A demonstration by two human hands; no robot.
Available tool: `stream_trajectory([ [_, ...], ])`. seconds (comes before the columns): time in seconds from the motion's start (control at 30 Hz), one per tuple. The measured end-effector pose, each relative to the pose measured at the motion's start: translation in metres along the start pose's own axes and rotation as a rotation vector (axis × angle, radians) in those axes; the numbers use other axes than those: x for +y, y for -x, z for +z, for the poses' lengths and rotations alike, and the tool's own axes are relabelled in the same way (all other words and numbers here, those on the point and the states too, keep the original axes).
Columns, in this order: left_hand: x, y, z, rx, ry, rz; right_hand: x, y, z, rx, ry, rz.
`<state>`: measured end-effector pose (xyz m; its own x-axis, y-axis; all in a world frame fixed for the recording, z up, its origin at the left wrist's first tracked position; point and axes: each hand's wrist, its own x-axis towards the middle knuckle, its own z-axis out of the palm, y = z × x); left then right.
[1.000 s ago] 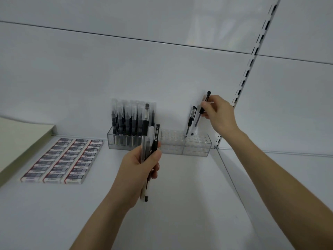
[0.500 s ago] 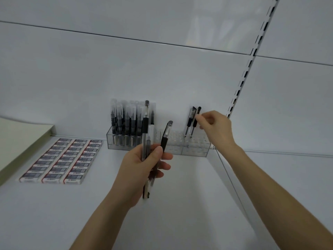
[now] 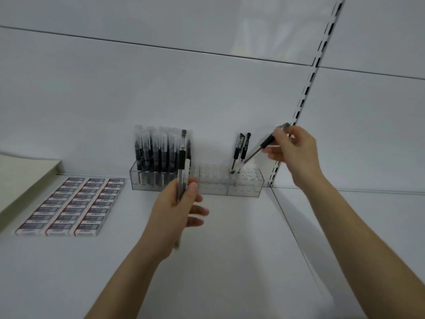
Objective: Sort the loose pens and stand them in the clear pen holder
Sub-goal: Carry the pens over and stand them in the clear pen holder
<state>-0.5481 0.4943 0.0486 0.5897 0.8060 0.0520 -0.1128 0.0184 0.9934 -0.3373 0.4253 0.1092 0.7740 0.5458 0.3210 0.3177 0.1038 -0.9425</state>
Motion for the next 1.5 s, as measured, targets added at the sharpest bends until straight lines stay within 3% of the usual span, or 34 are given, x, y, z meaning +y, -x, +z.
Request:
stream_trajectory([
  [0.13,0.001,0.001,-0.002,0.005,0.015,-0.014,0.019,-0.023,-0.002,0.056,0.283,-0.147],
  [0.3,0.002,0.004,0.001,-0.011,0.024,-0.043,0.025,-0.031,0.007,0.009,0.368,-0.213],
  [0.47,0.003,0.001,-0.001,-0.054,0.147,-0.169,0.037,-0.030,0.018,-0.153,0.515,-0.134],
  [0.63,0.003,0.006,-0.001,-0.103,0.072,-0.078,0.041,-0.022,0.016,-0.128,0.590,-0.090],
  [0.73,0.003,0.007,0.000,-0.130,0.030,-0.014,0.032,-0.001,0.012,-0.011,0.418,-0.112],
  [0.83,0.003,0.007,0.005,-0.157,0.012,0.000,0.011,0.031,0.018,-0.217,0.078,0.057],
  [0.9,0.004,0.007,0.012,-0.174,-0.007,-0.002,0.004,0.045,0.024,-0.365,-0.023,0.143],
  [1.0,0.004,0.007,0.019,-0.191,-0.043,0.007,0.003,0.055,0.029,-0.412,-0.106,0.177],
  [1.1,0.003,0.007,0.019,-0.184,-0.071,0.000,0.002,0.048,0.020,-0.325,-0.219,0.203],
  [1.17,0.001,0.005,0.015,-0.149,-0.059,-0.028,0.001,0.031,0.006,-0.145,-0.252,0.151],
  [1.3,-0.003,0.002,0.010,-0.093,-0.065,-0.060,0.014,-0.003,-0.015,0.166,-0.008,-0.018],
  [1.5,-0.001,0.005,0.011,-0.158,-0.085,-0.013,0.030,-0.020,-0.005,0.156,0.263,-0.218],
])
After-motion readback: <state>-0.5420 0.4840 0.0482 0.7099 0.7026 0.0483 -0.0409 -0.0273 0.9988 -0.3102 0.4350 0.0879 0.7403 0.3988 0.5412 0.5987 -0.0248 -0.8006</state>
